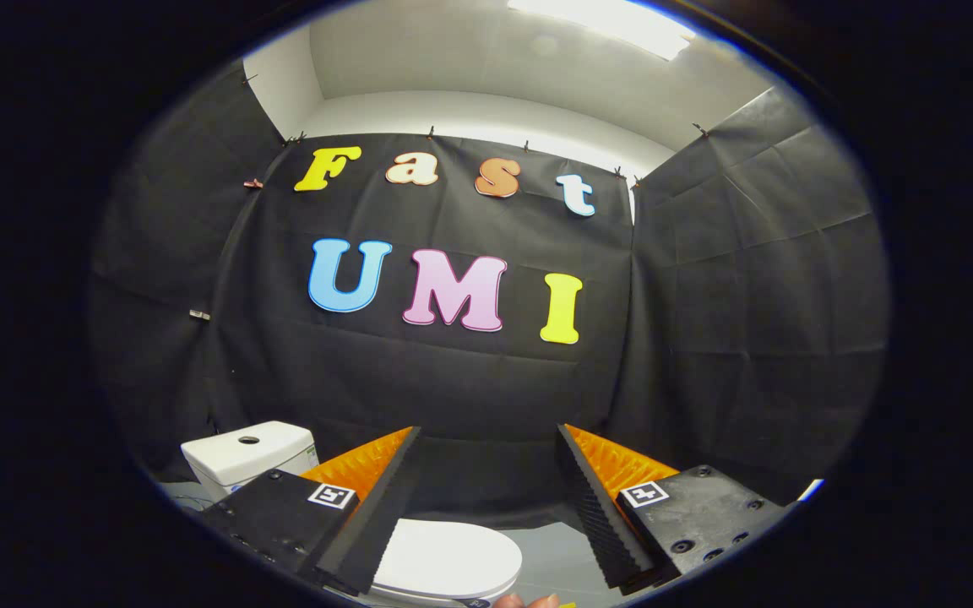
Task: Open the toilet lid.
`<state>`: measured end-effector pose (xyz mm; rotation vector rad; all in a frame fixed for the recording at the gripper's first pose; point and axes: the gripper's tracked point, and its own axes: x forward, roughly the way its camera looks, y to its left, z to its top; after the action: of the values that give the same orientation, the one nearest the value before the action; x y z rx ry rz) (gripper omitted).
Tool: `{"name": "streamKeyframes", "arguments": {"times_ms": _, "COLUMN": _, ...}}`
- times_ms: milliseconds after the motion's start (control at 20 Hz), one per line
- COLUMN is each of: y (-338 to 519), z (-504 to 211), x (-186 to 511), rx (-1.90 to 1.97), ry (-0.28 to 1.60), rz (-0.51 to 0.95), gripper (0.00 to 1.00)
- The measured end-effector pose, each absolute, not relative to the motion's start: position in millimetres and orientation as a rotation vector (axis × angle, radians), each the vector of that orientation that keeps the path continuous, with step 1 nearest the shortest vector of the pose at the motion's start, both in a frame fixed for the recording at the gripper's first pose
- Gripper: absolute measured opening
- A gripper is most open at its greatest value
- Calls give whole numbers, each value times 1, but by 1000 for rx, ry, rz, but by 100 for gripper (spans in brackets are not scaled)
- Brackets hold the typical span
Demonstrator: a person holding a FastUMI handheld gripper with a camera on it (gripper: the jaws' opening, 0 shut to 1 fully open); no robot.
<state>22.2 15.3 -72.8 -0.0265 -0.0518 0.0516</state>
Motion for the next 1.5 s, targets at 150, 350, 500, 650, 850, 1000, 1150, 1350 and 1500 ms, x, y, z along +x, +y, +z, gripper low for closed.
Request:
{"name": "streamKeyframes", "arguments": {"times_ms": 150, "y": 17, "z": -112, "x": 27, "rx": -5, "ry": -26, "rz": 64, "gripper": 98}}
{"name": "streamKeyframes", "arguments": {"times_ms": 350, "y": 18, "z": -145, "x": 32, "rx": 15, "ry": -56, "rz": 102, "gripper": 98}}
{"name": "streamKeyframes", "arguments": {"times_ms": 500, "y": 16, "z": -186, "x": 33, "rx": -31, "ry": -45, "rz": 120, "gripper": 98}}
{"name": "streamKeyframes", "arguments": {"times_ms": 650, "y": 16, "z": -222, "x": 33, "rx": -50, "ry": -9, "rz": 142, "gripper": 98}}
{"name": "streamKeyframes", "arguments": {"times_ms": 850, "y": 21, "z": -262, "x": 31, "rx": -17, "ry": 56, "rz": 187, "gripper": 98}}
{"name": "streamKeyframes", "arguments": {"times_ms": 1000, "y": 21, "z": -300, "x": 30, "rx": 28, "ry": 125, "rz": 209, "gripper": 98}}
{"name": "streamKeyframes", "arguments": {"times_ms": 1150, "y": 19, "z": -340, "x": 26, "rx": 99, "ry": 226, "rz": 229, "gripper": 98}}
{"name": "streamKeyframes", "arguments": {"times_ms": 1350, "y": 10, "z": -384, "x": 22, "rx": 228, "ry": 358, "rz": 227, "gripper": 99}}
{"name": "streamKeyframes", "arguments": {"times_ms": 1500, "y": 1, "z": -416, "x": 17, "rx": 322, "ry": 450, "rz": 227, "gripper": 99}}
